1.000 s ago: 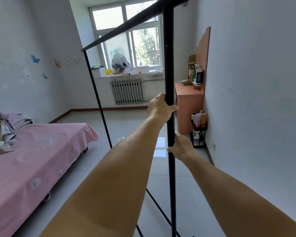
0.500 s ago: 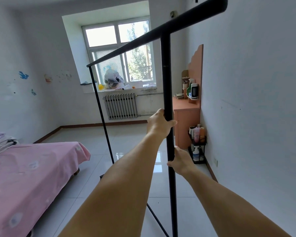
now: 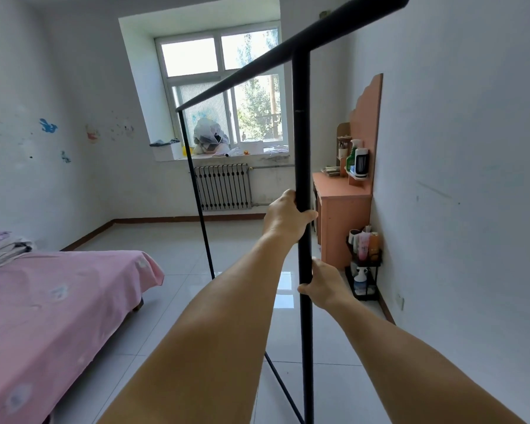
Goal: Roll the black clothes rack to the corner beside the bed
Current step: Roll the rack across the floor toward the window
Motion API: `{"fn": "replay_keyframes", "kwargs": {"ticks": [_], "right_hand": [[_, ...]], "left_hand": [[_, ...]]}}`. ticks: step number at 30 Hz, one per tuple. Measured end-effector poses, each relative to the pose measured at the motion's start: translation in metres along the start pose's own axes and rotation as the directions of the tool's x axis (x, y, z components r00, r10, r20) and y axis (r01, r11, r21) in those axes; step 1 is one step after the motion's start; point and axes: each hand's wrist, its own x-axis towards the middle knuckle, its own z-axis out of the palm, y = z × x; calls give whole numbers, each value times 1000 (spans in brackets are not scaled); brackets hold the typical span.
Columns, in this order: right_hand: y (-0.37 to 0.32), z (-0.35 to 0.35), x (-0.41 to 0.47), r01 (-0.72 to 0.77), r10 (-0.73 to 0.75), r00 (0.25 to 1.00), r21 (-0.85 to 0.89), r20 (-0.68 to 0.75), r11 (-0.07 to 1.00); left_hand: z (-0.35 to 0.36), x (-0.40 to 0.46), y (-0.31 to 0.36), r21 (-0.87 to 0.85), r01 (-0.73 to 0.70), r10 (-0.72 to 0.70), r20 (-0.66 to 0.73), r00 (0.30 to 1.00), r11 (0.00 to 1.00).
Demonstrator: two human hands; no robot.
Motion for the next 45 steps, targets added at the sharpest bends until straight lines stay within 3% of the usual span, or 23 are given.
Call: {"fn": "replay_keyframes", "kwargs": {"ticks": [23,37,42,43,45], "right_hand": [[16,18,181,93,-94,992,17,90,996],[14,30,268,70,-71,992,21,100,997],[11,20,307,16,-24,962,34,273,999],[8,12,316,2,-15,963,48,268,999],[-5,-10,334,17,-36,996,226,81,974]], "left_hand": [[22,146,-34,5,100,-100,-77,992,995],[28,232,-62,26,102,-101,-43,994,994],[27,268,-80,-6,75,-75,-3,997,997],[26,276,-83,-15,73,-73,4,997,997],[25,291,-88,-16,73,-73,20,997,997]]}}
